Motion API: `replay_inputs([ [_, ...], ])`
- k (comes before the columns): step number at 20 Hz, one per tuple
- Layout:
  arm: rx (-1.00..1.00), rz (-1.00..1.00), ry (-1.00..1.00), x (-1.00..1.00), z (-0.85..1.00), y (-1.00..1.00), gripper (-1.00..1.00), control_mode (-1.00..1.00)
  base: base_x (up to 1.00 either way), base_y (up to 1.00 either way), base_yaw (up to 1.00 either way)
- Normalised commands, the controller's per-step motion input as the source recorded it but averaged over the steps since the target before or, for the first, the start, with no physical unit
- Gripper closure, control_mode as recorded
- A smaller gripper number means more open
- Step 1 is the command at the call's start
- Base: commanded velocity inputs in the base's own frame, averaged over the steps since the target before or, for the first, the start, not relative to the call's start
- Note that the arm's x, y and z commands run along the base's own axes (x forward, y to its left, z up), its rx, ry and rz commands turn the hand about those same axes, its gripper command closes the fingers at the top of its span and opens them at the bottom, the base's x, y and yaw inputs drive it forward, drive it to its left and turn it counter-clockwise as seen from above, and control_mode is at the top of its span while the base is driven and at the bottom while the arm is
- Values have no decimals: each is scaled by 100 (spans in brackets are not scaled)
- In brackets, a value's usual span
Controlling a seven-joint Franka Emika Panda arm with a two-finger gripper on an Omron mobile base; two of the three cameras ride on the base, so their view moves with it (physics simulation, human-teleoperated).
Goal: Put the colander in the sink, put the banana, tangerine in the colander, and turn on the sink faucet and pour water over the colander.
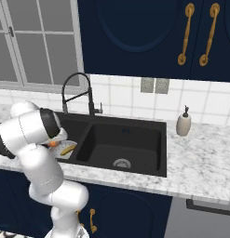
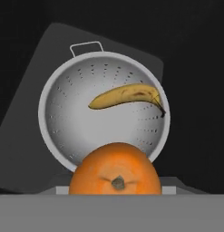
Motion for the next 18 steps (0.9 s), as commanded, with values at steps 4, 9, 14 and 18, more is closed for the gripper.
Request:
replay_inputs([
  [4, -9, -5, 0, 48, -42, 0, 100, -100, 0, 0, 0],
  [9, -5, -4, 0, 42, -31, 2, -100, -100, 0, 0, 0],
  [14, 0, -1, 0, 2, 5, 0, -100, -100, 0, 0, 0],
  [18, 0, -1, -3, 0, 60, 0, -100, -100, 0, 0, 0],
])
